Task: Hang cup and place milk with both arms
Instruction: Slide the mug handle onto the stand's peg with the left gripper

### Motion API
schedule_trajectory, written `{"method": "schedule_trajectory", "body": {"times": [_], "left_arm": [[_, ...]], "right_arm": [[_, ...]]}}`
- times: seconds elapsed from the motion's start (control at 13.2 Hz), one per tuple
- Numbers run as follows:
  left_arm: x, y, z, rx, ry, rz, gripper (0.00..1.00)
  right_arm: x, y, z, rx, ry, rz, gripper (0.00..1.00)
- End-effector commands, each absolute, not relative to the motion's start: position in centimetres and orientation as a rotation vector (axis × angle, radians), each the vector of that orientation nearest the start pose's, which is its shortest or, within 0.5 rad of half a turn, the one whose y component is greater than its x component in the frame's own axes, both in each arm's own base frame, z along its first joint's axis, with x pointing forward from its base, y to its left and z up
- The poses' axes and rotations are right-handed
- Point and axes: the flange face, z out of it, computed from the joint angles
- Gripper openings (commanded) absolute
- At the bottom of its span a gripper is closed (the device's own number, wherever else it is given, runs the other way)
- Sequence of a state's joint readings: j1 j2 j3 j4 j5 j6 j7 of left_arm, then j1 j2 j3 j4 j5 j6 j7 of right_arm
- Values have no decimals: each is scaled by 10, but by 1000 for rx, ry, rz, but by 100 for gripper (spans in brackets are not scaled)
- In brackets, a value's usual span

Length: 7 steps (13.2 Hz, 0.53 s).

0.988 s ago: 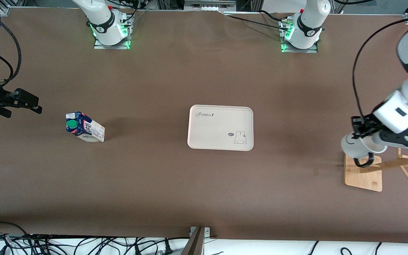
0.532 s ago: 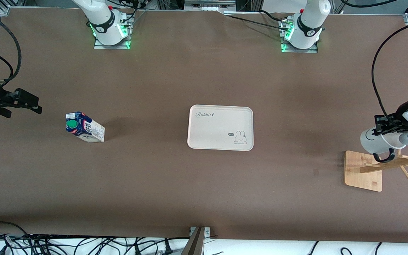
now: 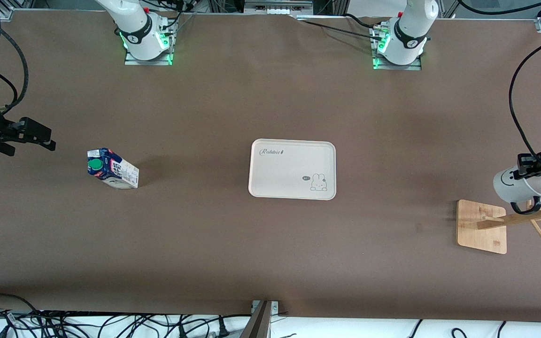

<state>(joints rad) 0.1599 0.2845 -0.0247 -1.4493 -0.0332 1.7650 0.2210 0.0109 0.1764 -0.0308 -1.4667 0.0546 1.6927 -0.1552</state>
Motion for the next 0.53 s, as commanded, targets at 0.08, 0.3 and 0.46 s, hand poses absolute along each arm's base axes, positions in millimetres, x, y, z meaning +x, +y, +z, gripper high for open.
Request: {"method": "schedule_trajectory", "body": {"times": [0.08, 0.3, 0.46], "left_arm": [[649, 89, 528, -3193, 179, -59, 0], [647, 105, 526, -3195, 147, -55, 0], [647, 114, 522, -3208, 120, -53, 0]], "right_arm": [[620, -4, 588, -3099, -185, -88, 100], [620, -4, 588, -3099, -185, -88, 100], [620, -4, 588, -3099, -185, -88, 100]]}}
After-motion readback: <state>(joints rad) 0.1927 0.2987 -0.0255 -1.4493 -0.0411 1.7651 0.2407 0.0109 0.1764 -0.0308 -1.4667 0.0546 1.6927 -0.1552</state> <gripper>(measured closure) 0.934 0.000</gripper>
